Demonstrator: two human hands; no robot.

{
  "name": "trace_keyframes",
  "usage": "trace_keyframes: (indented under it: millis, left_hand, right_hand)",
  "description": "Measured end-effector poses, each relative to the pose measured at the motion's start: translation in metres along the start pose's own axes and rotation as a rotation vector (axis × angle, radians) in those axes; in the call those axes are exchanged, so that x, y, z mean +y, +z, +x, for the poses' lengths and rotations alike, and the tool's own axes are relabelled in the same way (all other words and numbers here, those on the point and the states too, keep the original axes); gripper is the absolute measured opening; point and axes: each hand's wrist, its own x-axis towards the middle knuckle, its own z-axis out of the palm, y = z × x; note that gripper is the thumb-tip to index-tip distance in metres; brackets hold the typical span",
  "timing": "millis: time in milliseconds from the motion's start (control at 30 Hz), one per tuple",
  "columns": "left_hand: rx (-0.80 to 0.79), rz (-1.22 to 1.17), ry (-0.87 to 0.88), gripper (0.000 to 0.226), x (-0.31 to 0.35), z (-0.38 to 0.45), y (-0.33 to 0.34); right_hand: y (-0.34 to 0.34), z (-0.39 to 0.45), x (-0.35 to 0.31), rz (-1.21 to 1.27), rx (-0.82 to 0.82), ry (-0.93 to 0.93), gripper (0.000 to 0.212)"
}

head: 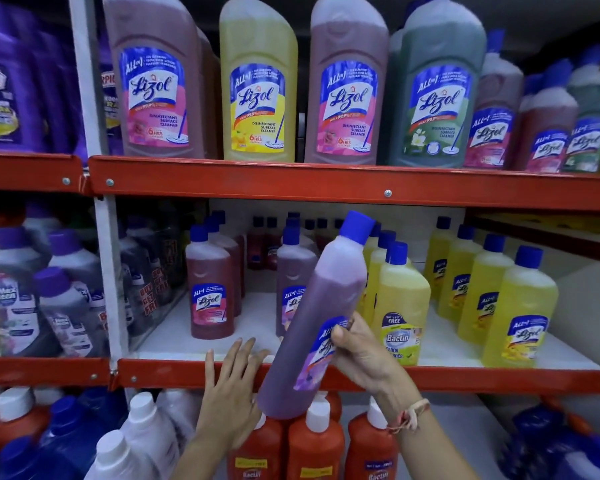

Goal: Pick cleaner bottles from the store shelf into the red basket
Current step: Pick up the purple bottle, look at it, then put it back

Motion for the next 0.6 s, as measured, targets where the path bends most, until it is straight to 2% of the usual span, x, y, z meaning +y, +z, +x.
trace_keyframes:
  millis: [100, 233, 333, 467, 600]
  left_hand:
    - [0.04, -0.008, 0.005, 0.055, 0.001, -0.001, 0.0]
    - [0.045, -0.059, 0.003, 0.062, 0.005, -0.001, -0.005]
    - [0.05, -0.107, -0.057, 0.055, 0.01, 0.0, -0.01]
    - [0.036, -0.128, -0.072, 0.05, 0.011, -0.001, -0.01]
    - [0.029, -0.13, -0.072, 0.053, 0.01, -0.001, -0.01]
  right_hand:
    - [-0.006, 0.001, 0.001, 0.001, -0.022, 0.021, 0.068]
    - [-0.007, 0.009, -0.005, -0.091, -0.013, 0.014, 0.061]
    - [-0.007, 0.02, -0.012, -0.195, 0.101, -0.001, 0.07]
    - [-0.011, 0.037, -0.011, -0.4, 0.237, -0.029, 0.054]
    - [-0.019, 0.048, 0.001, -0.44, 0.299, -0.009, 0.054]
